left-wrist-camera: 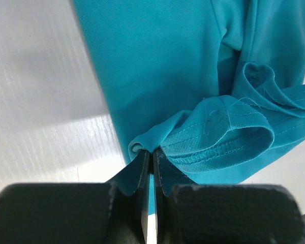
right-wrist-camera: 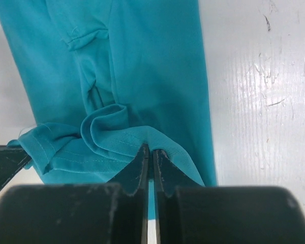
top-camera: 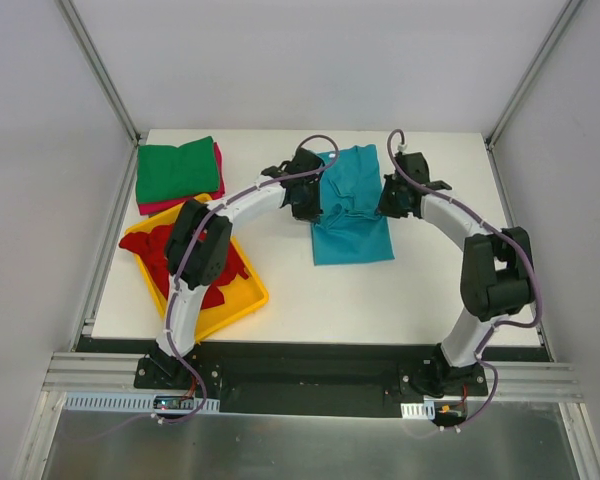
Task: Fold and stack the t-shirts
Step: Fold the folded rectangular tshirt in 1/3 of the way
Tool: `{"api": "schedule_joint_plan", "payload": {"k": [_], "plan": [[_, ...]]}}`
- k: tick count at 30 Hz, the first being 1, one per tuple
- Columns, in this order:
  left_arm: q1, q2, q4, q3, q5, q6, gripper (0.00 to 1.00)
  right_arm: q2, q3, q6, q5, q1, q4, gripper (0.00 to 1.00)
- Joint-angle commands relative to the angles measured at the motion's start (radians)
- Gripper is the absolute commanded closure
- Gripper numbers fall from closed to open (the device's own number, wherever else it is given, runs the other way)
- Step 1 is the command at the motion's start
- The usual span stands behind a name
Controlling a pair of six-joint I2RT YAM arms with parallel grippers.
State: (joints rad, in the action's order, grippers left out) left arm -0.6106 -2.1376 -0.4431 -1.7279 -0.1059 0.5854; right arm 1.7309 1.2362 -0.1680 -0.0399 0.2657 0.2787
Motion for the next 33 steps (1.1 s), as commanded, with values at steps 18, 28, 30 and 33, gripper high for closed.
{"api": "schedule_joint_plan", "payload": {"k": [18, 28, 30, 33], "plan": [[-0.001, 0.266, -0.023, 0.108, -0.037, -0.035, 0.01, -0.256, -0.139, -0.008, -0.1, 0.001, -0.045, 0.04], [-0.041, 0.514, 0.021, 0.448, -0.031, 0.054, 0.01, -0.216, -0.141, 0.128, -0.33, 0.148, -0.059, 0.04], [-0.046, 0.565, 0.024, 0.502, -0.026, 0.062, 0.01, -0.115, -0.075, 0.13, -0.348, 0.178, -0.047, 0.04], [-0.046, 0.642, 0.032, 0.585, -0.015, 0.073, 0.01, 0.013, 0.02, 0.076, -0.437, 0.191, -0.068, 0.04]]}}
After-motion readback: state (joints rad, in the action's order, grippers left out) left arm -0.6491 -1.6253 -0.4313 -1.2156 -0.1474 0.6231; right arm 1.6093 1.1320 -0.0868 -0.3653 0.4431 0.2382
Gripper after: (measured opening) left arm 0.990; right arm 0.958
